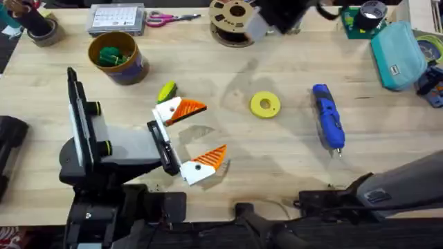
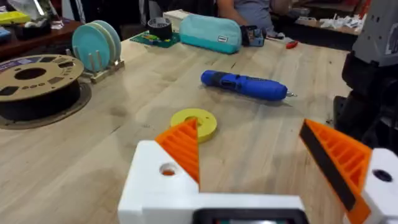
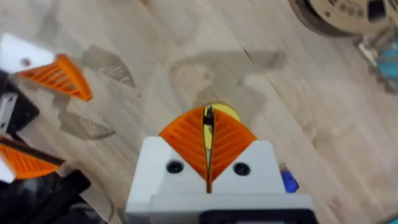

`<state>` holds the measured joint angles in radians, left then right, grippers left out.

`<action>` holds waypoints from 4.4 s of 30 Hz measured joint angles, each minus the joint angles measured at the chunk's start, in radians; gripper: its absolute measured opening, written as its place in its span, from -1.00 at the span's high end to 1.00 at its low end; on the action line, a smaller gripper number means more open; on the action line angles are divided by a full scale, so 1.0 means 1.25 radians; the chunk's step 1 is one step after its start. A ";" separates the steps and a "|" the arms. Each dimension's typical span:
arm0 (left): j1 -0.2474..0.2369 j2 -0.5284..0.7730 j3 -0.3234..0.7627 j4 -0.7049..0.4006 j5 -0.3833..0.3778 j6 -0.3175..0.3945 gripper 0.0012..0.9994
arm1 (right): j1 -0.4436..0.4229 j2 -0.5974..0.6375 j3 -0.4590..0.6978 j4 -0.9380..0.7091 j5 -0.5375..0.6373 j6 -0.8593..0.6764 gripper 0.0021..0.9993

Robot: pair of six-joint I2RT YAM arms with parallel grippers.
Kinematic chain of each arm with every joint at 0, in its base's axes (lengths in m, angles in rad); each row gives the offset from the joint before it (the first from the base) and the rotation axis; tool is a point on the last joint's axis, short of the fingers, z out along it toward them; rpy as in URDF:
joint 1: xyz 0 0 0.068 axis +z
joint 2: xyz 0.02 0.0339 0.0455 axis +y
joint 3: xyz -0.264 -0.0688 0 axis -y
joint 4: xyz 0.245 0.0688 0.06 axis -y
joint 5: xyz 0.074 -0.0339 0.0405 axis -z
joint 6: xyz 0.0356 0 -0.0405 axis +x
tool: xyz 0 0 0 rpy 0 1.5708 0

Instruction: Pick up the gripper from the table and insert it into the empty holder that is missing its gripper. Then pick up a screw, insert it into the mounting hole, and use the screwdriver to tighten it. Finally, clean up the table by picking up the vegetable and placing it into the bucket.

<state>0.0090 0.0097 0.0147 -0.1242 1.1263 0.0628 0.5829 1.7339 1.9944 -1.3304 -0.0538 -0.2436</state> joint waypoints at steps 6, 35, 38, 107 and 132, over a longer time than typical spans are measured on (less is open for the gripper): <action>0.000 0.000 0.000 0.000 0.000 0.000 -0.97 | 0.077 0.008 0.017 0.001 -0.025 -0.115 0.99; 0.000 0.000 0.000 0.000 0.000 0.000 -0.97 | 0.223 0.008 0.017 0.040 -0.126 -0.375 0.99; 0.000 0.000 0.000 0.000 0.000 0.000 -0.97 | 0.226 0.008 0.017 0.040 -0.126 -0.377 0.99; 0.000 0.000 0.000 0.000 0.000 0.000 -0.97 | 0.332 0.043 0.017 0.046 -0.119 -0.377 0.99; 0.000 0.000 0.000 0.000 0.000 0.000 -0.97 | 0.332 0.084 0.018 0.047 -0.119 -0.377 0.99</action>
<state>0.0090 0.0097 0.0147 -0.1242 1.1263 0.0624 0.9977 1.8393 2.0163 -1.2716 -0.2029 -0.7155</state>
